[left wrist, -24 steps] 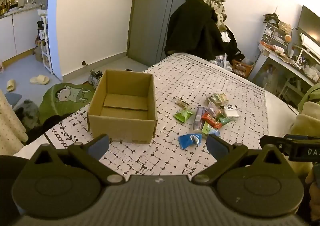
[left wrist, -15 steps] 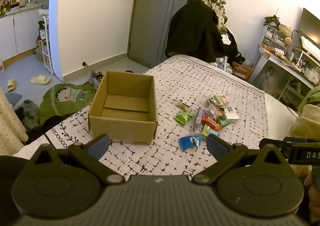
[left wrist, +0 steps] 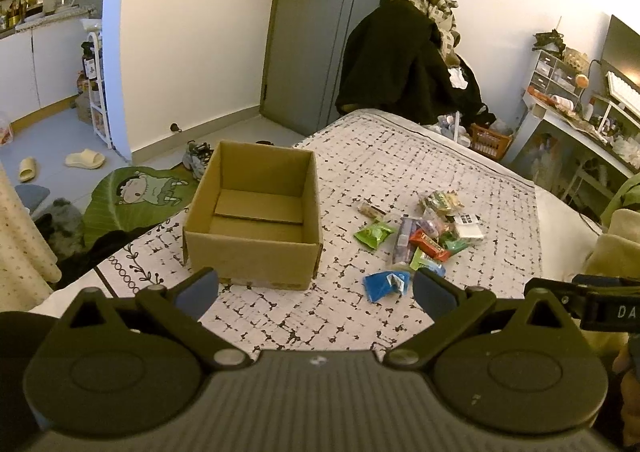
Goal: Organize snacks
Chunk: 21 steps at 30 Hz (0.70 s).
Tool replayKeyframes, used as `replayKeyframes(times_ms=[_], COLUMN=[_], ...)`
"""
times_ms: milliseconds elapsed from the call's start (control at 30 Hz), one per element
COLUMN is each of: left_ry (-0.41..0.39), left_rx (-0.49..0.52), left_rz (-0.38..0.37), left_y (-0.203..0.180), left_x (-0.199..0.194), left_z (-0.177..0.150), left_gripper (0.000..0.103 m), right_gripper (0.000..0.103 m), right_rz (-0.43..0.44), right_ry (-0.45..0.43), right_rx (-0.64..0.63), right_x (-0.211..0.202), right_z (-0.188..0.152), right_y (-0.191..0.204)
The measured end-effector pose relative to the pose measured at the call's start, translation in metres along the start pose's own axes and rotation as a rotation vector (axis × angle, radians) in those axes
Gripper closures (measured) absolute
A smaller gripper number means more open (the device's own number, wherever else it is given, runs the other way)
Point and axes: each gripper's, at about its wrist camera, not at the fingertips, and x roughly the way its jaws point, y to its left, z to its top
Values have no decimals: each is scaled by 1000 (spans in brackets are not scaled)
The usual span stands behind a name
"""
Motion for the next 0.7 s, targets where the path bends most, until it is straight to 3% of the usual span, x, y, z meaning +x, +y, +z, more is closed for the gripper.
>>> replayKeyframes(times_ms=[600,700], left_ry=[-2,-5], left_rx=[0,2], left_rz=[7,9], left_y=[1,1], left_x=[1,0], left_z=[2,2], left_gripper=[1,1], right_gripper=[0,0], right_rz=[10,27], right_ry=[-3,-39], right_rx=[-11,1], right_x=[2,0], right_z=[-2,-3], right_y=[2,1])
